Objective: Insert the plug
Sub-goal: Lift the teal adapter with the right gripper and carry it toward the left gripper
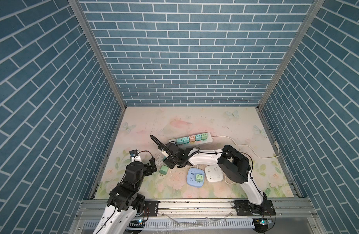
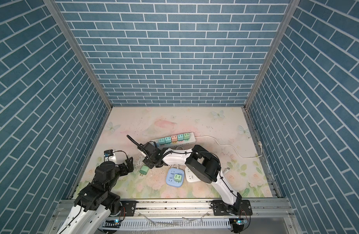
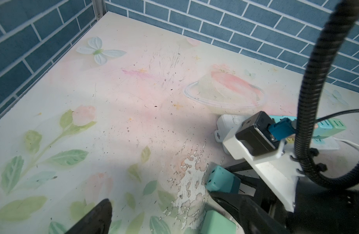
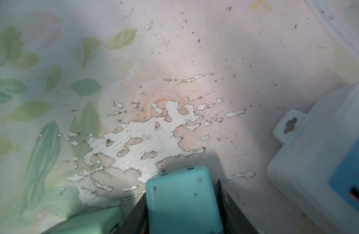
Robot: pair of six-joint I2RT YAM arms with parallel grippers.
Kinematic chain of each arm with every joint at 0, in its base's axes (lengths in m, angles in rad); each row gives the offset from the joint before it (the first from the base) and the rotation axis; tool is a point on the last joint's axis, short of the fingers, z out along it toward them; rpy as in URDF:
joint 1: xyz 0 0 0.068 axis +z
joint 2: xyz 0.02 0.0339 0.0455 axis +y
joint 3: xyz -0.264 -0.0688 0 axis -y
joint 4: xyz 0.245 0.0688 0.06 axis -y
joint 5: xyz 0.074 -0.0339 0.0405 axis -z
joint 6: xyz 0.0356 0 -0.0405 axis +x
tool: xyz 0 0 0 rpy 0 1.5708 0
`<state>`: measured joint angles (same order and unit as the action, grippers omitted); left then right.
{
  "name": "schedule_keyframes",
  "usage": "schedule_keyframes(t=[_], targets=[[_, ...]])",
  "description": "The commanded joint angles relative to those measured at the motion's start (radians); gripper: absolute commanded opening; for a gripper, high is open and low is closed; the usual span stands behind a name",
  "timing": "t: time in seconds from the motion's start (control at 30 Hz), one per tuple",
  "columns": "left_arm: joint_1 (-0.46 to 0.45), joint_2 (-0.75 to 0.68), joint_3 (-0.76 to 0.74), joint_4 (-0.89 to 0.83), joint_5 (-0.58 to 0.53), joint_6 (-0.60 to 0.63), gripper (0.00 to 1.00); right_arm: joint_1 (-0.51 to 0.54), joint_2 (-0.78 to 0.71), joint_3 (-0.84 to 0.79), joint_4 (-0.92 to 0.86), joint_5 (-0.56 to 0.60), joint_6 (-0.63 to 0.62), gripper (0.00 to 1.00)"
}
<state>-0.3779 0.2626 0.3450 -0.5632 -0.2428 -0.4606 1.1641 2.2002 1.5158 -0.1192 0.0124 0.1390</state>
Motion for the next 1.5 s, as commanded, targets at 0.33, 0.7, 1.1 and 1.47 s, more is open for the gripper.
schedule_keyframes(t=[0.33,0.7,1.1,1.47], targets=[[0.005,-0.008,-0.02,0.015,0.0,-0.011,1.0,0.014,-0.15,-0.152,0.087,0.025,-0.007,0.36],[0.005,0.001,-0.017,0.014,0.005,-0.026,1.0,0.014,-0.476,-0.45,0.23,0.148,-0.03,0.3],[0.005,0.01,0.021,0.055,0.153,0.01,0.99,0.013,-0.734,-0.736,0.382,0.319,-0.117,0.25],[0.003,0.114,0.088,0.127,0.426,0.004,0.89,0.013,-0.849,-0.887,0.534,0.44,-0.222,0.2]])
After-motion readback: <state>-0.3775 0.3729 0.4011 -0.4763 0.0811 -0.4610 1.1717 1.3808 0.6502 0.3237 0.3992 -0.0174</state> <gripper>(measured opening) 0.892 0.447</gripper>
